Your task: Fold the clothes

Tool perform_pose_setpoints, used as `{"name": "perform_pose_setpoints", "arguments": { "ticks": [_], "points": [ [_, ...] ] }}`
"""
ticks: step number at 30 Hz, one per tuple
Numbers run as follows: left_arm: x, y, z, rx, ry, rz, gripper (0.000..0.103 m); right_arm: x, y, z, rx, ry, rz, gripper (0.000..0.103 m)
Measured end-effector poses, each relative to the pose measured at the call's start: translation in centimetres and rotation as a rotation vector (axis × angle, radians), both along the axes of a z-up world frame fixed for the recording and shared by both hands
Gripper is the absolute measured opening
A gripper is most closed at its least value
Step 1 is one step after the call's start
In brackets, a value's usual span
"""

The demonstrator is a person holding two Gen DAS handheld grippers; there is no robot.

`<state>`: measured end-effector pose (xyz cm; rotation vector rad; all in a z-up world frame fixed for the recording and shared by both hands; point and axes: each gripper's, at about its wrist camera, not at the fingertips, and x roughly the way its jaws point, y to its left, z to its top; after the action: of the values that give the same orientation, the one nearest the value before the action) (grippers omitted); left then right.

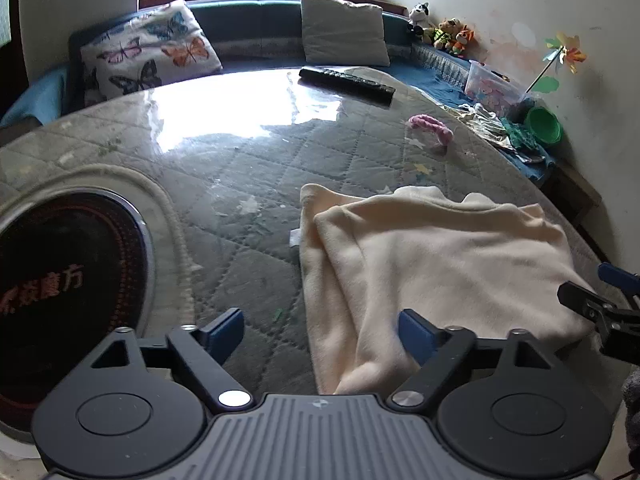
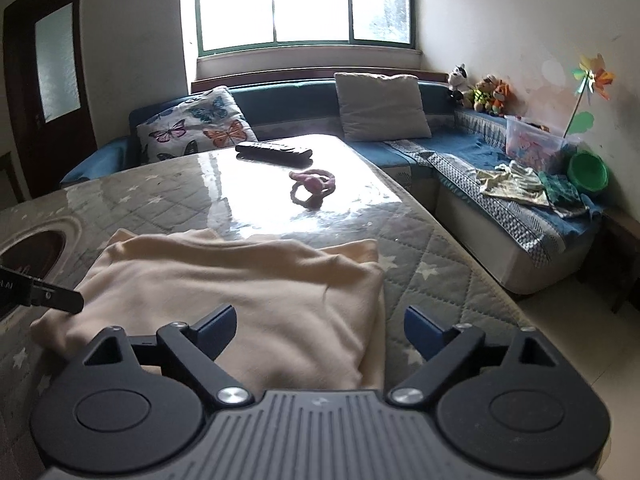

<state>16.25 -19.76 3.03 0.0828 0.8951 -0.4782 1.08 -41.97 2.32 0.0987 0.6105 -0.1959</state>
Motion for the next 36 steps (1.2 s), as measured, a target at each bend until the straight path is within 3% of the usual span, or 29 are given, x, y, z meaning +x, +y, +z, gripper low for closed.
{"name": "perform_pose_setpoints", "arguments": {
  "ticks": [5, 9, 20, 24, 29, 36],
  "points": [
    [-1.0, 0.1, -0.1, 0.054, -0.061, -0.024, 0.093, -0.7, 2.0, -0.6, -0.06, 0.016, 0.028, 0.102],
    [-1.3, 0.4, -0.4, 0.058, -0.063, -0.03, 0.095, -1.3, 3.2, -1.5, -0.129, 0.036, 0.041, 0.103],
    [-1.6, 0.8, -0.5, 0.055, -0.074, -0.027, 0.098, -1.4, 2.4, -0.1, -0.144, 0.014, 0.026, 0.103],
    [-1.7, 0.5, -0.3, 0.068, -0.096, -0.027, 0.099, 0.5, 1.0, 1.3, -0.098, -0.013, 0.015, 0.103],
    [-1.8, 0.4, -0.2, 0.074, -0.103, -0.037, 0.101, 5.1, -0.9, 1.1, -0.102, 0.043, -0.042, 0.103],
    [-1.5, 0.4, -0.3, 0.077, -0.103, -0.044, 0.103, 9.5, -1.2, -0.4, -0.072, 0.116, -0.027, 0.103]
  ]
}}
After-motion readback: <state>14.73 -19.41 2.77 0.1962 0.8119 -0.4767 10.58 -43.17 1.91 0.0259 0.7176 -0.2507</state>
